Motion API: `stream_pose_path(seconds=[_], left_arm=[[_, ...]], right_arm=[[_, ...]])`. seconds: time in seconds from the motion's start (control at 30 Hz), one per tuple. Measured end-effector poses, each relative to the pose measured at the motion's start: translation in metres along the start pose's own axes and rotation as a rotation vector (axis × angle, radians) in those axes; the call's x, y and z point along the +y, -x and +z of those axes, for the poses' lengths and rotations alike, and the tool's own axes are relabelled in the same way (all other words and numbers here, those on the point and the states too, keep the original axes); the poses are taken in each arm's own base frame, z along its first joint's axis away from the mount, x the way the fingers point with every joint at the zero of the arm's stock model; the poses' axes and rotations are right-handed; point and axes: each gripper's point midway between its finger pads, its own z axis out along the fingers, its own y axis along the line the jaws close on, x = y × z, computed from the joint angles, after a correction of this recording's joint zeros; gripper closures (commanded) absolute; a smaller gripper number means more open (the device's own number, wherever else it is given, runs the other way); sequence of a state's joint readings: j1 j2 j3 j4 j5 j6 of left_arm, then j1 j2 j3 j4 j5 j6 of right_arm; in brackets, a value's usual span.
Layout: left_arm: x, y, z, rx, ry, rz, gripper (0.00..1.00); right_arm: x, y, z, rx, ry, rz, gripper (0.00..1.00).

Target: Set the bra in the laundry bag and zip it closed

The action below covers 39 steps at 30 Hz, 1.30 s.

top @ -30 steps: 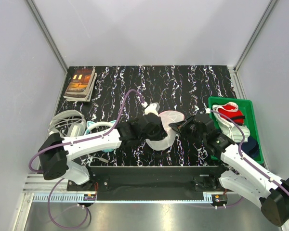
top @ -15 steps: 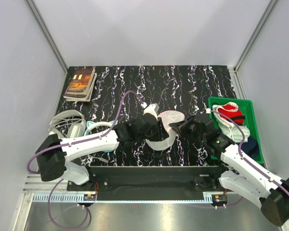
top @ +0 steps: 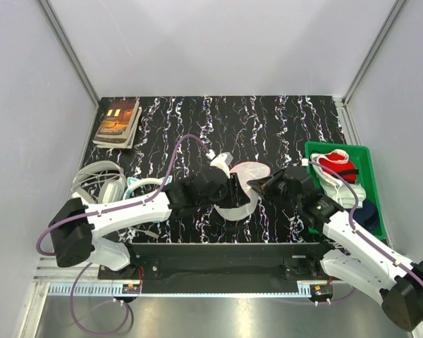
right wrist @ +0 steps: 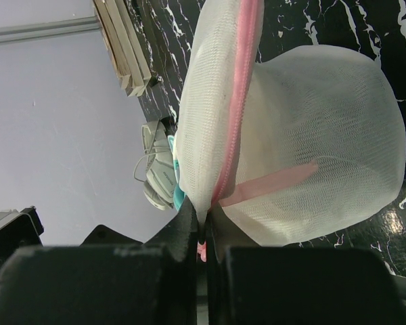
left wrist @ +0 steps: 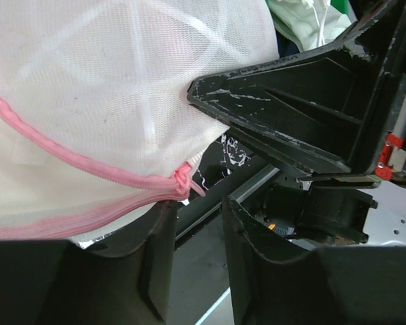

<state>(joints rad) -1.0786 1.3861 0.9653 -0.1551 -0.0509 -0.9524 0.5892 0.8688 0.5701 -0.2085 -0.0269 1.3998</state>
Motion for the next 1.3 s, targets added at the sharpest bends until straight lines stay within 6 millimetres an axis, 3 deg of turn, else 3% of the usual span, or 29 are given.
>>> stream_pose_path(seconds=[0.13,0.33,0.83,1.3], left_arm=[[-0.002,0.001,-0.009,-0.012,-0.022,-0.014,0.55],[-0.013,0.009,-0.024,-0.043,-0.070,-0.027,0.58],[0.002,-0.006,-0.002,0.010,-0.010,-0.047,0.66],[-0.001,-0.002,0.005,0.009,-0.005,-0.046,0.69]], right_arm=[[0.000,0.000,0.000,0.000,0.000,0.000,1.00],[0.000,0.000,0.000,0.000,0.000,0.000,1.00],[0.000,0.000,0.000,0.000,-0.002,0.001,1.00],[0.002,0.000,0.000,-0.001,-0.002,0.001,1.00]])
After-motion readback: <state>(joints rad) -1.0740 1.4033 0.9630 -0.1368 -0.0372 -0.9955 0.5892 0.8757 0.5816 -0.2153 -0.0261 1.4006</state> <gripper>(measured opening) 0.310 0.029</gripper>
